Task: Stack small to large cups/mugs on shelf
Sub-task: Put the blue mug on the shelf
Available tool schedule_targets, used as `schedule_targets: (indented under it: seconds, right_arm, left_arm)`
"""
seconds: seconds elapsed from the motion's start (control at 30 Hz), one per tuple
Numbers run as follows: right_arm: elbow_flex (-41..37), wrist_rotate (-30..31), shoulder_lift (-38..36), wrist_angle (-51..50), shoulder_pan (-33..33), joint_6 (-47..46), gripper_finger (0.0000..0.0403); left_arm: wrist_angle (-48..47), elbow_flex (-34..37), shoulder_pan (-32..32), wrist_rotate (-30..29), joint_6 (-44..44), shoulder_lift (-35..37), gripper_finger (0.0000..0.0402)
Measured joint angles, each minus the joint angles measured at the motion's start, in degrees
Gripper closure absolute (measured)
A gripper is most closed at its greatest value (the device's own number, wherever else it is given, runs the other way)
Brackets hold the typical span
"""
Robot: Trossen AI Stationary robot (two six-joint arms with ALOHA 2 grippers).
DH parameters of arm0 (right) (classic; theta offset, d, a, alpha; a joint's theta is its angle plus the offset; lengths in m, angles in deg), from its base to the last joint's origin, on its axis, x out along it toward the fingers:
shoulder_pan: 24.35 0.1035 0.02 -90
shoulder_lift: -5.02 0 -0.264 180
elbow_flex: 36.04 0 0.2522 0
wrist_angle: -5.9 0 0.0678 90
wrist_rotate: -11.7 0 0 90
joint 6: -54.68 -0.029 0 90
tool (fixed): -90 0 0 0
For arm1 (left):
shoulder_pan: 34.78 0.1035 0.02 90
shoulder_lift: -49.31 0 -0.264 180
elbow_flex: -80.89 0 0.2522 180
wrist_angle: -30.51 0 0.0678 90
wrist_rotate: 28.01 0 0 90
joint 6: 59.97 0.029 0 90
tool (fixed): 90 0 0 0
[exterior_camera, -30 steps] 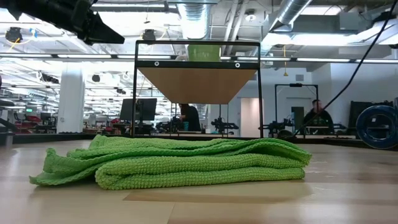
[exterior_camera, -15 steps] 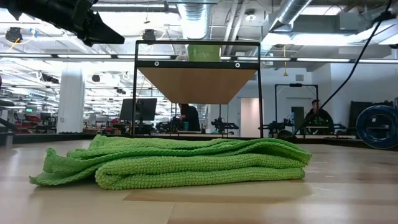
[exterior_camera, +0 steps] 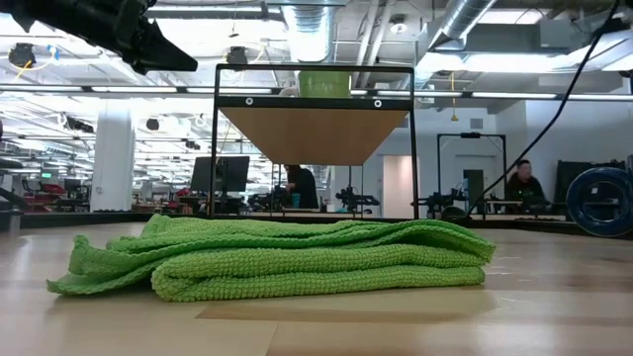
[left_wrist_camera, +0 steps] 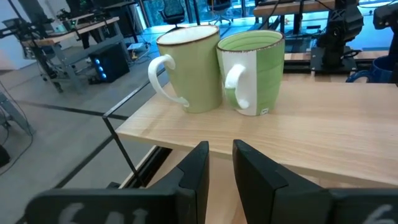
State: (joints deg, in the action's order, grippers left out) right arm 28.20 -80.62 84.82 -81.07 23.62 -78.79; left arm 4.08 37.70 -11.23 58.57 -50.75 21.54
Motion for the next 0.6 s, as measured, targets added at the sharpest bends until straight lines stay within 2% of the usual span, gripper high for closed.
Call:
schedule_targets:
  seconds: [0.17,0.37,0.6]
  right_arm:
    - [-0.02,0.01,0.16,0.19,0.0,3.85,0.0193]
    - [-0.02,-0.53,0.16,0.13,0.0,2.41,0.0197]
    - [-0.02,-0.6,0.14,1.42,-0.11,1.91,0.0259]
  left_arm:
    - [0.0,0.0,0.0,-0.02,0.03,0.0,0.0339]
    - [0.0,0.0,0.0,-0.02,0.04,0.0,0.0339]
    - [0.0,0.0,0.0,-0.02,0.11,0.0,0.0339]
